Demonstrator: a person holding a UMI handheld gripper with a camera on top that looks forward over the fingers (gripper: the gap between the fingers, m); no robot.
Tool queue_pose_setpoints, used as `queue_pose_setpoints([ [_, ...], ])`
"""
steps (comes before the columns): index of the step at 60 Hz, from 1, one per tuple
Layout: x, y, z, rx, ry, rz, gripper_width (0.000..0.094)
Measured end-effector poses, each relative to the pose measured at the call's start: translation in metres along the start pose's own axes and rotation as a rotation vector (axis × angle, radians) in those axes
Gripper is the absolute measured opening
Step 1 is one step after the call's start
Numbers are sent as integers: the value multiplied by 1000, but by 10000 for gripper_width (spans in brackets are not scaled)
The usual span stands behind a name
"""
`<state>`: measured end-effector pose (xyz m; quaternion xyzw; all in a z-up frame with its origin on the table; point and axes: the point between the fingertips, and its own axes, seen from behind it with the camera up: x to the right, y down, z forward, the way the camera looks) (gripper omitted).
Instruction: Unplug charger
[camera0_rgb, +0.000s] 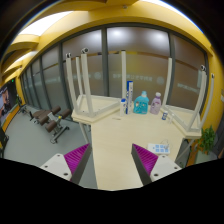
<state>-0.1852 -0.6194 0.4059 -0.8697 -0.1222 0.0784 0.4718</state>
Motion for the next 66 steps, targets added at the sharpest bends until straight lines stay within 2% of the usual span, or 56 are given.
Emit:
queue_pose_setpoints([
  [16, 38, 39, 33, -70, 3, 13, 850],
  [30, 121, 132, 86, -184, 49, 52, 847],
  [40, 220, 198, 145, -210, 138, 91, 849],
  [48, 303, 219, 197, -168, 213, 115, 848],
  [55, 363, 220, 250, -109, 252, 106, 847],
  [66, 427, 207, 319, -67, 272, 100, 849],
])
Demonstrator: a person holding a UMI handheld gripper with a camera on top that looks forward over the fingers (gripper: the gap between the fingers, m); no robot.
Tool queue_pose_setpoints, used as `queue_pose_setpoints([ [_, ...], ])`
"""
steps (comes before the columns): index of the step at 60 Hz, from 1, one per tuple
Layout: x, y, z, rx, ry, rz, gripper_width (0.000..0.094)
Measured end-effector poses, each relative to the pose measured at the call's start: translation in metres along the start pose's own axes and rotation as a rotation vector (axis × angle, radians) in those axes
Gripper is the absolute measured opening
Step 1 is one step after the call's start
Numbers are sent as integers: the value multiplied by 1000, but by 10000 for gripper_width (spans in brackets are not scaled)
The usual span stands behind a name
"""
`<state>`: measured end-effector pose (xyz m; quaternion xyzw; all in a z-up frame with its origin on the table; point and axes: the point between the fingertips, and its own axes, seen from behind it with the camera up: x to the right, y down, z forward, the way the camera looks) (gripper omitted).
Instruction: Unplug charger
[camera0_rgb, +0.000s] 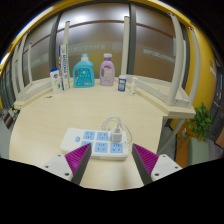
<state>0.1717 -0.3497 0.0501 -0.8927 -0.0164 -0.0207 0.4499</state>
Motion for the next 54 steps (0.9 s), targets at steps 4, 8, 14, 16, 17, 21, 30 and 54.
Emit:
queue_pose_setpoints([
  [4, 3, -11, 15, 25, 7, -2, 846],
  [8, 4, -20, 31, 44, -3, 0, 848],
  [14, 10, -29, 52, 63, -2, 6, 843],
  [16, 10, -31, 56, 69, -3, 12, 812],
  [17, 9, -32, 59, 73, -7, 15, 783],
  [21, 9, -31, 67, 73, -23, 7, 645],
  [30, 7, -25, 82, 53, -59, 28, 371],
  [54, 7, -63, 61, 113, -92, 45, 89],
])
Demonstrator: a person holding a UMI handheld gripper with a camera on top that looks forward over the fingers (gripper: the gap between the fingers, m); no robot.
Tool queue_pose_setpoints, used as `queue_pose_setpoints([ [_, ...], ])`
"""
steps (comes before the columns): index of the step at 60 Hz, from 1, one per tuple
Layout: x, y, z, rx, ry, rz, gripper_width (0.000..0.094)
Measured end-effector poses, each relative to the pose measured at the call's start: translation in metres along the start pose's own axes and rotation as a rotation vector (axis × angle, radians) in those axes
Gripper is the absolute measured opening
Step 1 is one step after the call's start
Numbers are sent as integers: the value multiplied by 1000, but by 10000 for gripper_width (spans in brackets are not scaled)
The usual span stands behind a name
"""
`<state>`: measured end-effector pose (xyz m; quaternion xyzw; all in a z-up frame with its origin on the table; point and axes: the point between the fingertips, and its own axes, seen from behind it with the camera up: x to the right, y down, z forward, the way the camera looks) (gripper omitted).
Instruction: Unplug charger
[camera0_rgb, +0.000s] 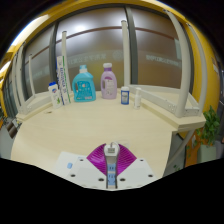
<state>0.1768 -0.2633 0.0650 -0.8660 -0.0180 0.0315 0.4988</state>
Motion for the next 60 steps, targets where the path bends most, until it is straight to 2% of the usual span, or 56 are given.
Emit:
queue_pose_setpoints([
  [10, 9, -124, -39, 215, -17, -2, 89],
  [16, 38, -142, -31, 234, 2, 25, 89],
  [21, 64, -120, 1, 151, 26, 15, 90],
  [32, 93, -12, 62, -89, 39, -17, 125],
  [39, 100, 26, 76, -162, 52, -10, 185],
  [41, 101, 30, 77, -173, 57, -13, 216],
  [43, 101, 32, 78, -179, 59, -15, 298],
  [48, 107, 34, 76, -206, 79, -29, 618],
  [50, 111, 31, 75, -202, 98, -42, 703],
  [55, 125, 17, 68, -176, 155, -77, 824],
  [60, 125, -5, 50, -143, 171, -79, 851],
])
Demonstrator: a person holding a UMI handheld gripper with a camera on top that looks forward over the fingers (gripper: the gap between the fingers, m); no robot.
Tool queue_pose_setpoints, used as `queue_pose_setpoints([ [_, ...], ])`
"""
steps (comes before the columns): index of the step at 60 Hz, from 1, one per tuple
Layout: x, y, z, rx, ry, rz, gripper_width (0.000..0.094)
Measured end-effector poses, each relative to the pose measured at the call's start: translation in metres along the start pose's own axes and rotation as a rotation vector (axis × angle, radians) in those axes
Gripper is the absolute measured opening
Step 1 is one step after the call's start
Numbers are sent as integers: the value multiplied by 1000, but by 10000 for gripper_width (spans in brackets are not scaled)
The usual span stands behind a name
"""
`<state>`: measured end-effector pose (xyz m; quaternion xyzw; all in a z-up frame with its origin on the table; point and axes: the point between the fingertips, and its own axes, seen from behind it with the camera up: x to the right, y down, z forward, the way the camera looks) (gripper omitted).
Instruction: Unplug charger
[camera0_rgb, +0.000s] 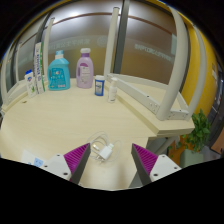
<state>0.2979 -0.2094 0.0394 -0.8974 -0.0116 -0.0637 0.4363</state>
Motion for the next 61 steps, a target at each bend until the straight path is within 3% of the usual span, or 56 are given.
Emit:
queue_pose_setpoints([
  [18, -16, -34, -150, 109, 34, 53, 852],
  [39, -64, 16, -354, 159, 122, 118, 850],
  [61, -101, 44, -430, 167, 125, 110, 851],
])
